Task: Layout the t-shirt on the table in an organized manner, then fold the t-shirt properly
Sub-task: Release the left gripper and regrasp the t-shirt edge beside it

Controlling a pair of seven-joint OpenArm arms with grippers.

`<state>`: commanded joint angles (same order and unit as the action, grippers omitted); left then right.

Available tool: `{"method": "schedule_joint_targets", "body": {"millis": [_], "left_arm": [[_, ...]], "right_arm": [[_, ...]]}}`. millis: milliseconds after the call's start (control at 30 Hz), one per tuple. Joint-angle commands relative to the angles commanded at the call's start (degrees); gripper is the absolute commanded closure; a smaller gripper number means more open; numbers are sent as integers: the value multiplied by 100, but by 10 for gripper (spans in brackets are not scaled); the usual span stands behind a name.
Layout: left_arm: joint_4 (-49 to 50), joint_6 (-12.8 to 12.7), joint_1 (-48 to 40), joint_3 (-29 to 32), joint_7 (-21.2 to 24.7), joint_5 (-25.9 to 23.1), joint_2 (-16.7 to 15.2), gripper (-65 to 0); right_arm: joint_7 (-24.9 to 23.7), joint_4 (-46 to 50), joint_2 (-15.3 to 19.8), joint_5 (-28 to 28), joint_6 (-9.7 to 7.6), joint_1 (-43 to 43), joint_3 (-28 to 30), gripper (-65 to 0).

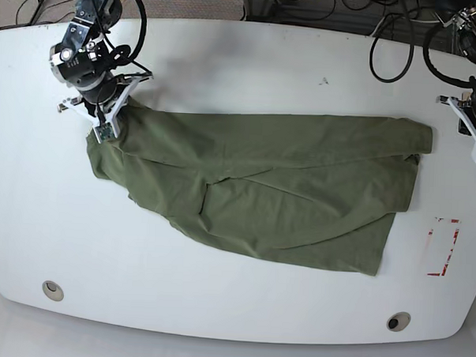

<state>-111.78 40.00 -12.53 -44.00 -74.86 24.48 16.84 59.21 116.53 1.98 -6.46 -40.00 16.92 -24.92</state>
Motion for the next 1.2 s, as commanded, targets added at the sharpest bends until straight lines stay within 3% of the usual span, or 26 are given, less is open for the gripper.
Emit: {"method": "schedule_joint_targets", "body": {"millis": [167, 500, 600, 767, 867, 1200], "left_arm": [[18, 0, -343, 18, 527, -26, 26, 0], [35, 0, -70, 114, 527, -53, -97, 0], [167, 0, 167, 149, 527, -53, -123, -82], [809, 0, 624, 132, 527, -53, -132, -326], [1284, 0, 888, 123, 527, -53, -132, -413], [2673, 0, 1574, 149, 554, -44, -132, -399]], "right_arm": [[-44, -9, -53, -9, 0, 273, 18, -3], [-422, -35, -273, 0, 0, 422, 35, -3], [-431, -35, -273, 0, 0, 396, 35, -3], [-440, -44, -273, 0, 0, 378, 44, -3], [-440, -44, -273, -9, 0, 378, 44, -3], [-448, -53, -299, -9, 0, 299, 35, -3]]}}
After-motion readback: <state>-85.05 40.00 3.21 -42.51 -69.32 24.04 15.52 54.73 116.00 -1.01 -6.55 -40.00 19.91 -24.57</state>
